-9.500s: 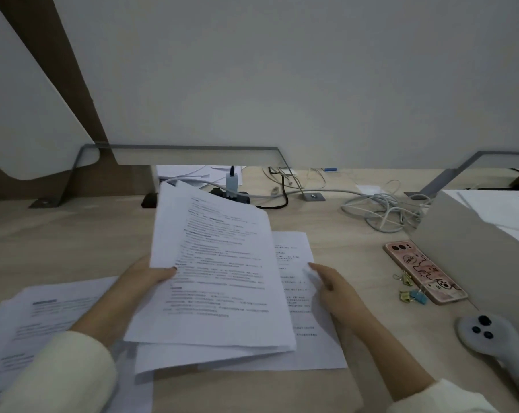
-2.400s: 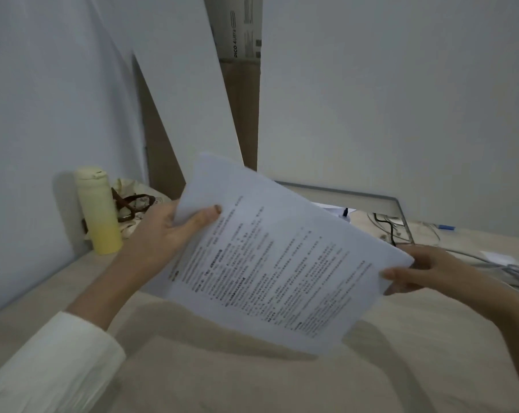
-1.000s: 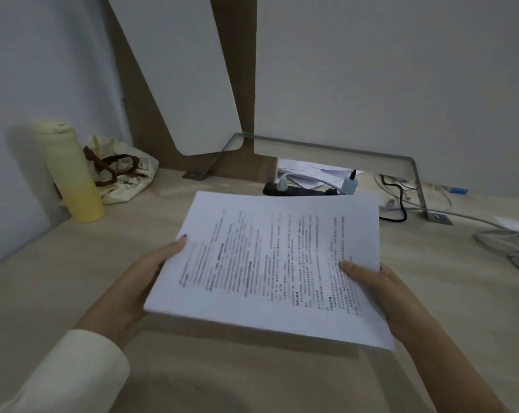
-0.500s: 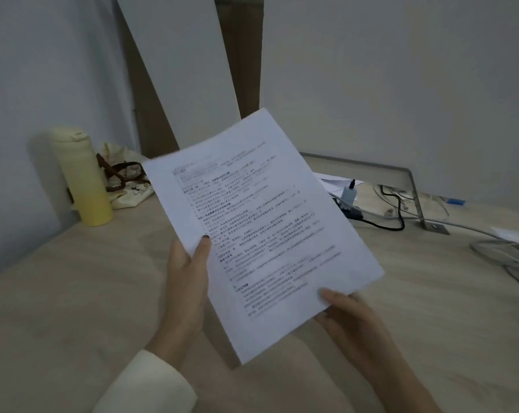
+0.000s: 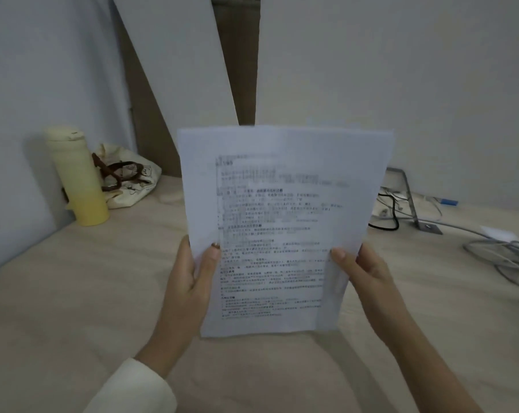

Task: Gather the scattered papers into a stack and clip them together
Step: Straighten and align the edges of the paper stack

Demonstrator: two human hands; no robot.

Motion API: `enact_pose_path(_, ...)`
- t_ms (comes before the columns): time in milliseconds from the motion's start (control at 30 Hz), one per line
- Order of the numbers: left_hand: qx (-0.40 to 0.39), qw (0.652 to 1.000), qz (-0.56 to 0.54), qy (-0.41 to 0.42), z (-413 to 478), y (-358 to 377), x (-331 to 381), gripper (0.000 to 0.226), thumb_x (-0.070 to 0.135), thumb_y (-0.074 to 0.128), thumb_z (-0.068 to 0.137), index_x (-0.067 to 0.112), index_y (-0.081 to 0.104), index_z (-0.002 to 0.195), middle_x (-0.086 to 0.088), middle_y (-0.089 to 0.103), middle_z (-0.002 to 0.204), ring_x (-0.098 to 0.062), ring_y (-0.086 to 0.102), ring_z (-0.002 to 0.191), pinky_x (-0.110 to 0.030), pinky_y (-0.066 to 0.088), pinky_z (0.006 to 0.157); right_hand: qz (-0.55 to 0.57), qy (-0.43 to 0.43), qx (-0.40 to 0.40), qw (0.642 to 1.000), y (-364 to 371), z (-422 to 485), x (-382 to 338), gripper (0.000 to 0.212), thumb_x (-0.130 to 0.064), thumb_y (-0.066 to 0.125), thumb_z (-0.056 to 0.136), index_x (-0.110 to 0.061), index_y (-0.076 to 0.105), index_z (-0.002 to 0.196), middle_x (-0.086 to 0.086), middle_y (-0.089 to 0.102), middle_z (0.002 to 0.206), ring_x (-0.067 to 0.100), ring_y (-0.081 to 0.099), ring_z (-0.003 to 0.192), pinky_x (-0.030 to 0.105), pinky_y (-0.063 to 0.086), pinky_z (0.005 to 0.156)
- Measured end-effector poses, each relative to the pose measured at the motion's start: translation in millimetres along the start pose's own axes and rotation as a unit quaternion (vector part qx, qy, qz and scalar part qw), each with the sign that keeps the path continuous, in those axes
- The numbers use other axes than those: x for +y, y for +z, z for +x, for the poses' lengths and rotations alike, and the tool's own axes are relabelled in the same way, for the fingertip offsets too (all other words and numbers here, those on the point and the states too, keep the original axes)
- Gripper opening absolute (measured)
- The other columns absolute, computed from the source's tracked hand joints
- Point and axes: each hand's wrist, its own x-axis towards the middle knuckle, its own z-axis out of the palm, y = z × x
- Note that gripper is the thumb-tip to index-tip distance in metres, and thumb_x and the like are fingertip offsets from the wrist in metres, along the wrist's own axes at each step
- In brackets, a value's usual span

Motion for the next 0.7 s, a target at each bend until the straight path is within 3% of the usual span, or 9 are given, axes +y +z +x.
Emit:
enact_pose_path(100,-0.004,0.999,0.023,-0.047,-16.6,3.5,-19.5,0.023,0.036,0.044,0.089,0.049,0.051,0.106,0.03,0.064,0.11,0.005,0.06,0.107,-0.028,0.05,0.093,-0.007,0.037,0.023,0.999,2.3,-11.0,24.7,0.026,-0.017,0.049,0.091,-0.028,0.062,0.111,-0.016,0.071,0.107,0.005,0.065,0.103,0.018,0.054,0.081)
enact_pose_path(200,0.013,0.999,0.017,-0.036,-15.0,6.8,-19.8,0.021,0.033,0.043,0.085,0.042,0.049,0.103,0.037,0.064,0.1,0.012,0.06,0.098,-0.012,0.051,0.081,-0.001,0.036,0.028,0.999,6.2,-11.8,26.8,0.025,-0.018,0.048,0.091,-0.028,0.061,0.11,-0.02,0.071,0.104,-0.001,0.065,0.098,0.012,0.052,0.074)
enact_pose_path(267,0.015,1.0,0.008,-0.026,-11.4,8.7,-14.2,0.022,0.029,0.042,0.085,0.039,0.048,0.104,0.039,0.064,0.098,0.015,0.059,0.095,-0.004,0.047,0.075,0.003,0.035,0.032,0.999,6.5,-10.6,26.9,0.027,-0.023,0.049,0.088,-0.029,0.061,0.112,-0.018,0.07,0.109,0.0,0.064,0.101,0.017,0.054,0.079)
enact_pose_path(367,0.007,0.999,0.001,-0.034,-12.2,9.6,-16.3,0.024,0.03,0.042,0.084,0.039,0.047,0.106,0.039,0.064,0.099,0.014,0.059,0.097,-0.003,0.046,0.075,0.001,0.043,0.036,0.998,7.4,-12.2,32.7,0.029,-0.029,0.049,0.086,-0.033,0.06,0.113,-0.018,0.068,0.114,0.001,0.062,0.107,0.026,0.05,0.089)
enact_pose_path(467,0.015,0.999,0.002,-0.05,-12.2,9.2,-20.8,0.025,0.032,0.043,0.083,0.039,0.049,0.106,0.038,0.064,0.1,0.013,0.06,0.098,-0.004,0.046,0.076,-0.01,0.048,0.03,0.998,6.5,-9.3,32.4,0.026,-0.025,0.047,0.09,-0.031,0.06,0.112,-0.021,0.069,0.109,-0.001,0.063,0.103,0.018,0.052,0.08)
enact_pose_path(700,-0.006,0.993,-0.009,-0.114,-9.4,18.1,-11.9,0.016,0.035,0.049,0.086,0.043,0.058,0.097,0.017,0.071,0.104,-0.009,0.068,0.097,-0.038,0.054,0.083,-0.086,0.019,0.048,0.995,-11.5,-1.2,13.9,0.022,-0.02,0.046,0.093,-0.032,0.059,0.107,-0.027,0.071,0.096,-0.007,0.066,0.088,0.01,0.051,0.069)
